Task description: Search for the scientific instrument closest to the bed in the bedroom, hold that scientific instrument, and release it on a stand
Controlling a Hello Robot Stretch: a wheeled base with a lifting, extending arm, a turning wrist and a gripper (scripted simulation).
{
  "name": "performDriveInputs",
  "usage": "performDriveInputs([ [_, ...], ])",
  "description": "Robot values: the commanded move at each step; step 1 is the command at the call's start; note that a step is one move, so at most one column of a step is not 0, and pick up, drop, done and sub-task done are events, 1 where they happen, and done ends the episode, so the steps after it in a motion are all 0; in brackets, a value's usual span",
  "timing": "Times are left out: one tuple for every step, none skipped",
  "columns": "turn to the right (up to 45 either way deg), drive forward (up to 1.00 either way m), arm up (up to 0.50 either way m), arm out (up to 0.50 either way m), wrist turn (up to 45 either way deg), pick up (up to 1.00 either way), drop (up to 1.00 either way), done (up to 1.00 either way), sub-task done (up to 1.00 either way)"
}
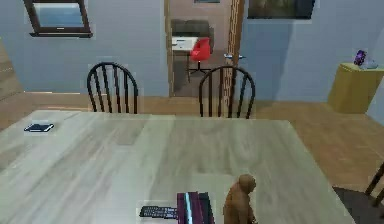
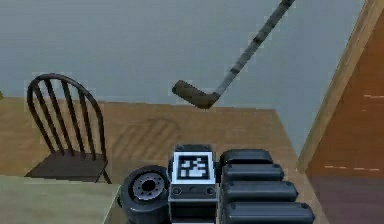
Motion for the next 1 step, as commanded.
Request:
performDriveInputs([
  [45.0,0.0,0.0,0.0,0.0,0.0,0.0,0.0,0.0],
])
